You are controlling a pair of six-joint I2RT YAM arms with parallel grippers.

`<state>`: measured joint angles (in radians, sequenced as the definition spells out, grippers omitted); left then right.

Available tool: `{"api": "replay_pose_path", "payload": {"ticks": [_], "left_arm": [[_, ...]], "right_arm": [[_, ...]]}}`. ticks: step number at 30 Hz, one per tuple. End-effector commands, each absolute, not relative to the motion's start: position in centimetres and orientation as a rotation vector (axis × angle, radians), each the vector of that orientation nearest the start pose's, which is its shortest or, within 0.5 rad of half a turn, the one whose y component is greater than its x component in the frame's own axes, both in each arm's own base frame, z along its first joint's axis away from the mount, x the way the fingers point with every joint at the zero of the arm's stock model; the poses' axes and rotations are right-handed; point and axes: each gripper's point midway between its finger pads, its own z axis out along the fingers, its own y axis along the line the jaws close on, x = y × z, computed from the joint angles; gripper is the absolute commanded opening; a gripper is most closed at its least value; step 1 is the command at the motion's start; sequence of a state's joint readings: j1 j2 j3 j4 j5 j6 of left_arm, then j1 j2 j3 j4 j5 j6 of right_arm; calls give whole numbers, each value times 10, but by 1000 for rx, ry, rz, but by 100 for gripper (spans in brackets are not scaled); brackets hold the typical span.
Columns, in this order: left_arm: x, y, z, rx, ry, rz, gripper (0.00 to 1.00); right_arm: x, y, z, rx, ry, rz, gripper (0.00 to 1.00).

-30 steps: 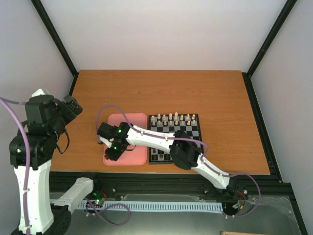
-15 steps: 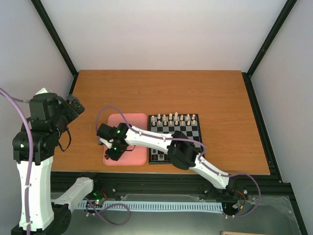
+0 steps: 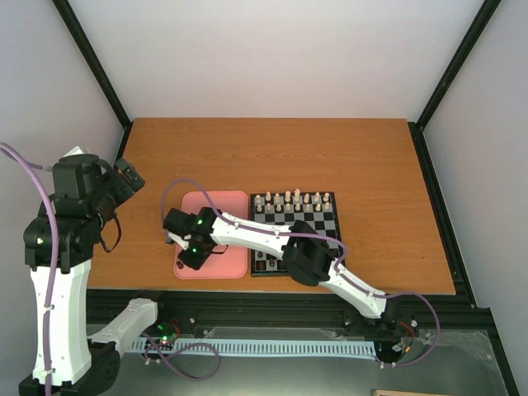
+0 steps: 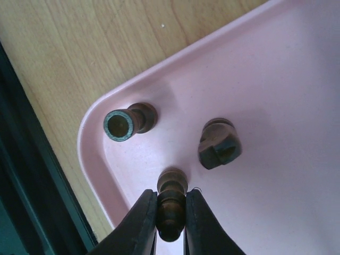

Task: Set up the chess pieces on the board
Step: Pick up the chess piece from the storage box.

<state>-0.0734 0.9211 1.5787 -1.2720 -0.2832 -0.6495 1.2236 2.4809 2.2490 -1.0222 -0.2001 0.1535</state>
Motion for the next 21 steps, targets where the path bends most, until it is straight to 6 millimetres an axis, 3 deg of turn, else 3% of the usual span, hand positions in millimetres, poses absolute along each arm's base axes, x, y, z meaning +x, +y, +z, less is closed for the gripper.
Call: {"api": "replay_pose_path", "payload": {"ticks": [1,4,10,15,21], "left_arm": [[217,33,389,-734,2006,-103,100],[215,32,388,-726,2010,-99,100],[213,33,386,-714,2015,-89,100],[219,26,379,-697,2043,-126,100],[227,18,374,-684,2068,-173,100]], "right_arm": [[169,525,66,-1533,2494,431,4],[178,510,99,-1474,2469,390,3],[182,450,151,-1310,2519,312,3],[186,372,162,-1106,2636,171,3],[188,277,148,-765,2794,117,3]]}}
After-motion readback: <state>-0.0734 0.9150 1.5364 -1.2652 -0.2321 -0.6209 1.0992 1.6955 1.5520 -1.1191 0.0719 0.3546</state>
